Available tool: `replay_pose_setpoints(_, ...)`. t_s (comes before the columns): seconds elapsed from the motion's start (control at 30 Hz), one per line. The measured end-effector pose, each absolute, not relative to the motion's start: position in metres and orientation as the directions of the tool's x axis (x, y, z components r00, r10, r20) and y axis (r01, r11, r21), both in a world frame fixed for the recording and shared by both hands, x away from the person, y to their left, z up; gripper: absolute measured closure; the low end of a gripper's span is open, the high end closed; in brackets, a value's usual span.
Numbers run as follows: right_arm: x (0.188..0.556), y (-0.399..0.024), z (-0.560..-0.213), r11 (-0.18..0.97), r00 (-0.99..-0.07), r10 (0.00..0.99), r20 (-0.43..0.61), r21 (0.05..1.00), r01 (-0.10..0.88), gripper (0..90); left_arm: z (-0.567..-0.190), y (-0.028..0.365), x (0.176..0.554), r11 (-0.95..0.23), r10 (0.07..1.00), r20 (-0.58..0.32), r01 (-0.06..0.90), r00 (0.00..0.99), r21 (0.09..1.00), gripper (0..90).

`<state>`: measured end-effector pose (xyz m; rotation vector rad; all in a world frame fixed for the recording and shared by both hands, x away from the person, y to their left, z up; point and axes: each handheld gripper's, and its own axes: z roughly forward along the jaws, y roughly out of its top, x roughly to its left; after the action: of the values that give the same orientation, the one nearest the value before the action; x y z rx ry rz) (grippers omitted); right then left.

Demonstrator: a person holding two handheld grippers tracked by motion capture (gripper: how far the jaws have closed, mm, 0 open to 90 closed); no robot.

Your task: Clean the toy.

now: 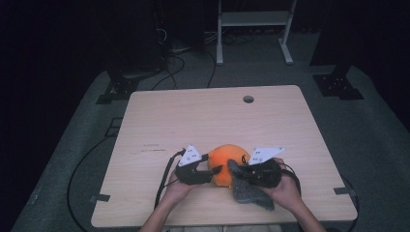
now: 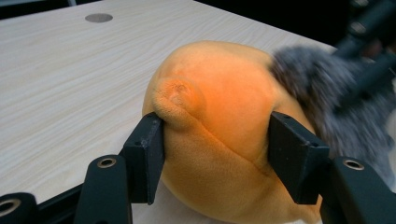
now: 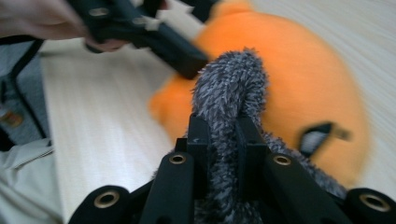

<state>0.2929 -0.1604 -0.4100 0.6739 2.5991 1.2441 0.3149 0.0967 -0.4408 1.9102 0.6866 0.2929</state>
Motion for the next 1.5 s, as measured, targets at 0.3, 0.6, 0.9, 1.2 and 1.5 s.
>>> replay_pose_setpoints(0.3, 0.287, -0.148, -0.418, 0.608, -0.925, 0.373, 0.07, 0.735, 0.301, 78.3, -0.444, 0.103, 0.319, -0.288, 0.583, -0.131, 0.355, 0.802, 0.889, 40.1)
replay_pose_setpoints(0.6, 0.317, -0.195, -0.415, 0.44, -0.803, 0.585, 0.111, 0.788, 0.43, 77.6, -0.444, 0.101, 0.321, -0.29, 0.545, -0.156, 0.359, 0.824, 0.887, 27.4)
replay_pose_setpoints(0.9, 0.295, -0.18, -0.417, 0.547, -0.871, 0.487, 0.068, 0.754, 0.364, 77.7, -0.446, 0.098, 0.321, -0.278, 0.532, -0.189, 0.381, 0.825, 0.882, 34.1)
replay_pose_setpoints(1.2, 0.291, -0.169, -0.386, 0.547, -0.881, 0.472, -0.04, 0.797, 0.258, 77.8, -0.435, 0.082, 0.3, -0.42, 0.478, 0.103, 0.124, 0.872, 0.899, 43.2)
replay_pose_setpoints(1.5, 0.289, -0.168, -0.385, 0.589, -0.892, 0.443, -0.085, 0.778, 0.218, 78.1, -0.435, 0.075, 0.291, -0.481, 0.436, 0.197, 0.042, 0.878, 0.876, 42.9)
